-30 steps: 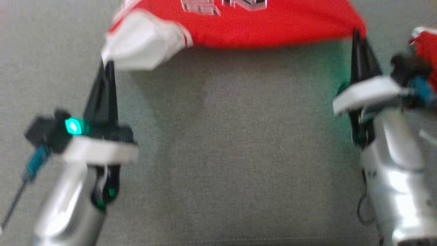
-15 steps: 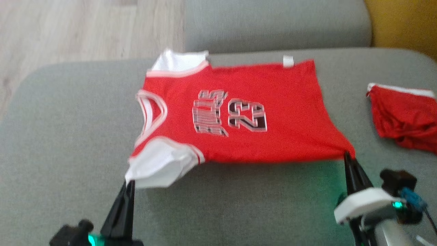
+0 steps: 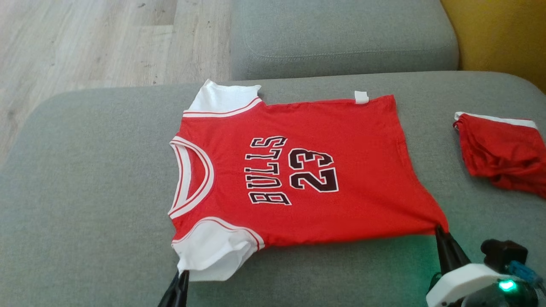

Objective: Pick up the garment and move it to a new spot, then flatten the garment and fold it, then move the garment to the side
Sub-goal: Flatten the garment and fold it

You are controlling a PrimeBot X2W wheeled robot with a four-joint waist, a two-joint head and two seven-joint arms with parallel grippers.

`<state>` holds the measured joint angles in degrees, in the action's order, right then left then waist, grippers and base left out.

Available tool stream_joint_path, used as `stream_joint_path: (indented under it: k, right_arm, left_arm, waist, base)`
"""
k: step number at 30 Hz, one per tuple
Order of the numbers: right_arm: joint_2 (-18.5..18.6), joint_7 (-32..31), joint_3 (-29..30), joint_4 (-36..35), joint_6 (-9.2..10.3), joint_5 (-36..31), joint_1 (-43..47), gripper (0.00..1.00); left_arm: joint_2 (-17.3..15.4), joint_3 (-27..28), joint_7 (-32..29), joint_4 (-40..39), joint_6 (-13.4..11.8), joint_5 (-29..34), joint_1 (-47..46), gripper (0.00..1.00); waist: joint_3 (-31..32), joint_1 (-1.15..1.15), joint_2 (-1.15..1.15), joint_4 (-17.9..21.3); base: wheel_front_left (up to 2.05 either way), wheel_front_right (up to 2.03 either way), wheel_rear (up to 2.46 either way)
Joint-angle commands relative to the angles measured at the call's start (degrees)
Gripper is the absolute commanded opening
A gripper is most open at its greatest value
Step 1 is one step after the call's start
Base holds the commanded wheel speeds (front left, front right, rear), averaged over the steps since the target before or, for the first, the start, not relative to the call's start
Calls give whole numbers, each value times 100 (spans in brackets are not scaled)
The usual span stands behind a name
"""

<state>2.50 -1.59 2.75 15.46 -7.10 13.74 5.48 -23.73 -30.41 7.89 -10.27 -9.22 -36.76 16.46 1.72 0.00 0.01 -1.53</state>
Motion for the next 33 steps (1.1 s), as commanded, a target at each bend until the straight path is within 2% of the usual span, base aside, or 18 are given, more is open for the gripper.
stream_joint_path:
  k: [1, 13, 17, 22, 28, 33]
  right_arm:
    - [38, 18, -98, -125, -39, 47, -218, 0]
    - [38, -27, -140, 300, -39, 150, -672, 0]
    - [38, -91, -187, 389, -39, 189, -1047, 0]
    - [38, -373, -67, 592, -39, 52, -1674, 0]
    - [38, -661, 95, 1075, -39, -104, -2560, 0]
    - [38, -713, 115, 1635, -39, -184, -3143, 0]
  left_arm:
    - [27, 150, 75, -98, 31, 16, -429, 0]
    - [69, 173, -17, 404, 237, 25, -1176, 0]
    - [-27, 118, -264, 637, 456, 187, -1933, 0]
    - [-143, 19, -713, 1120, 851, 380, -3134, 0]
    - [-92, -37, -1098, 1906, 1249, 476, -4505, 0]
    - [21, -91, -1125, 2673, 1417, 541, -5304, 0]
  waist:
    - [-24, 0, -1, 3]
    - [-351, 0, -1, 18]
    - [-533, 0, -1, 32]
    - [-773, 0, -1, 81]
    - [-1039, 0, -1, 181]
    - [-1194, 0, -1, 249]
  base:
    - [0, 0, 0]
    - [0, 0, 0]
    - [0, 0, 0]
    - [0, 0, 0]
    - [0, 0, 0]
    - [0, 0, 0]
